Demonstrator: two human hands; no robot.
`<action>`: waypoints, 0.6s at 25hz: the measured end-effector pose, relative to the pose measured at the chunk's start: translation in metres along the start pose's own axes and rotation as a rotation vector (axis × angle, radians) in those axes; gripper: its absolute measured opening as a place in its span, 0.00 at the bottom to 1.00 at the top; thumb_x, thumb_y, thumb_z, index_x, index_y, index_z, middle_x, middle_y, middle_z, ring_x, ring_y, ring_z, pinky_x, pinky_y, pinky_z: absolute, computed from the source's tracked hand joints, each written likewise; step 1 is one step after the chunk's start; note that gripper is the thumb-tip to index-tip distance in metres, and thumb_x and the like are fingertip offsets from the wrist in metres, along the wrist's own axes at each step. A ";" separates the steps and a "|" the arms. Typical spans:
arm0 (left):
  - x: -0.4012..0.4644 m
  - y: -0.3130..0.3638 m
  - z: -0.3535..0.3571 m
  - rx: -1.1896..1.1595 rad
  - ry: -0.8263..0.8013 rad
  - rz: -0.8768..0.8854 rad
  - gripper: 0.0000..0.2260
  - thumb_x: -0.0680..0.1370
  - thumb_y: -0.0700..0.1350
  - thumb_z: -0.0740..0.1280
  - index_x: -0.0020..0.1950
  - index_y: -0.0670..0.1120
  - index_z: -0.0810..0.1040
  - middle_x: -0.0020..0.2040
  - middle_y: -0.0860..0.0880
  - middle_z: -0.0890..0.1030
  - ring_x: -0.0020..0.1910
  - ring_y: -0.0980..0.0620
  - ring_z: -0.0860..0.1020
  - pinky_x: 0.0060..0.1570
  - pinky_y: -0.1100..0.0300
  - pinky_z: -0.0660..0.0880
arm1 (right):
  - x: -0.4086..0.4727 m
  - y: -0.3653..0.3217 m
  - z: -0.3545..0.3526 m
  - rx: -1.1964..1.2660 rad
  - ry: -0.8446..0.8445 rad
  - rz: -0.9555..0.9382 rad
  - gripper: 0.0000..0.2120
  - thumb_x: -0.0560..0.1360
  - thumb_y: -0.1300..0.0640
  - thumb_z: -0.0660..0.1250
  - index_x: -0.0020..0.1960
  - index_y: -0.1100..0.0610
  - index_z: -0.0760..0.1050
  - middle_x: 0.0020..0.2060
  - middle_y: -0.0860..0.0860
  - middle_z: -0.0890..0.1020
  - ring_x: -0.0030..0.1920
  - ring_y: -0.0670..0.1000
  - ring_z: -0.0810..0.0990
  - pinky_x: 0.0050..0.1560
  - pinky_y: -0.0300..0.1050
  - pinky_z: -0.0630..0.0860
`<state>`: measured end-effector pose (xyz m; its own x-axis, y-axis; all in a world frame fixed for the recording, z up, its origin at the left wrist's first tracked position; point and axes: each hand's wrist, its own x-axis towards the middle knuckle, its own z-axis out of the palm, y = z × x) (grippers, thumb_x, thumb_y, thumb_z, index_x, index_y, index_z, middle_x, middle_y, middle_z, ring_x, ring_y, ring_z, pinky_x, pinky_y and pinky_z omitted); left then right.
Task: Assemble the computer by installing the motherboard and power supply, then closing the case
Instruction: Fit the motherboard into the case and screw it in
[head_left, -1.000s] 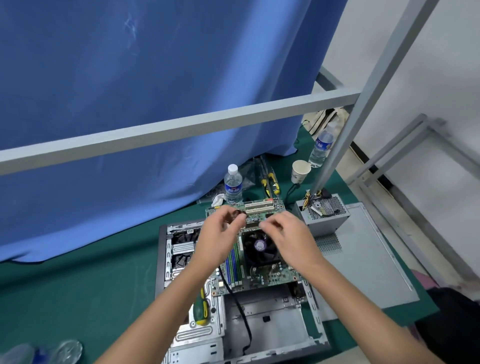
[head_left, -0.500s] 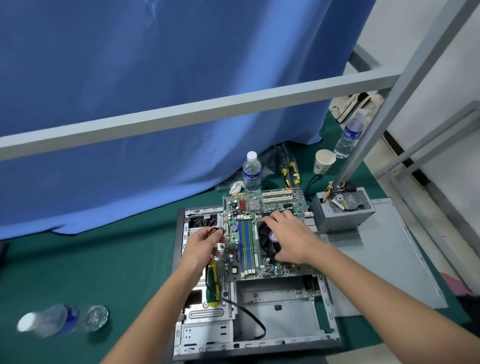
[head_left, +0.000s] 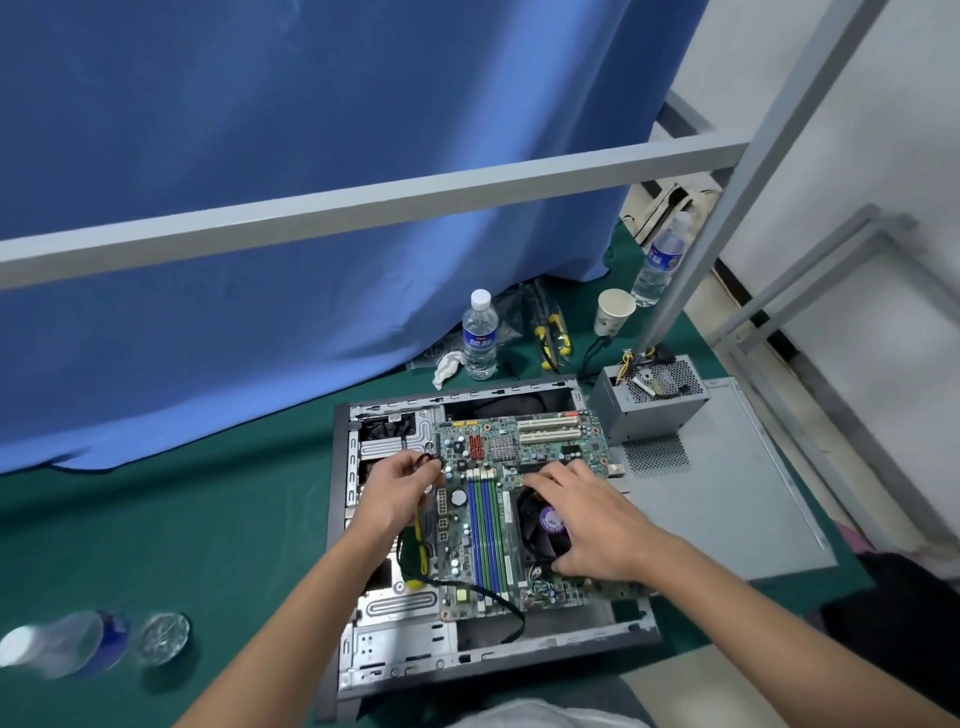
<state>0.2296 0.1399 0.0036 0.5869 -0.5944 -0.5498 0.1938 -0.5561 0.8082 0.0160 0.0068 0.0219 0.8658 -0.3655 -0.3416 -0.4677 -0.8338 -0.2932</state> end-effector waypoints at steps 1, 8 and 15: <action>0.000 -0.002 0.001 0.009 -0.018 0.003 0.06 0.81 0.44 0.66 0.50 0.41 0.79 0.44 0.47 0.86 0.26 0.56 0.73 0.22 0.66 0.67 | -0.003 -0.001 0.004 0.000 0.001 0.008 0.50 0.64 0.51 0.79 0.78 0.50 0.54 0.68 0.45 0.64 0.64 0.48 0.61 0.67 0.49 0.69; 0.003 -0.014 0.006 0.107 -0.081 0.066 0.07 0.81 0.45 0.67 0.49 0.42 0.80 0.37 0.49 0.84 0.27 0.56 0.73 0.26 0.63 0.69 | -0.011 -0.006 0.008 -0.010 -0.015 0.052 0.51 0.65 0.51 0.80 0.78 0.50 0.53 0.70 0.44 0.64 0.67 0.48 0.61 0.69 0.51 0.67; -0.001 -0.018 0.022 0.157 -0.136 0.095 0.09 0.81 0.46 0.67 0.50 0.40 0.79 0.35 0.48 0.79 0.28 0.57 0.74 0.31 0.64 0.71 | -0.013 -0.010 0.015 0.002 -0.034 0.093 0.51 0.67 0.53 0.79 0.79 0.49 0.51 0.74 0.46 0.60 0.72 0.51 0.58 0.71 0.53 0.64</action>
<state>0.2079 0.1377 -0.0148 0.4835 -0.7150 -0.5049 0.0121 -0.5713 0.8207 0.0074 0.0261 0.0160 0.8121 -0.4270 -0.3976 -0.5462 -0.7960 -0.2608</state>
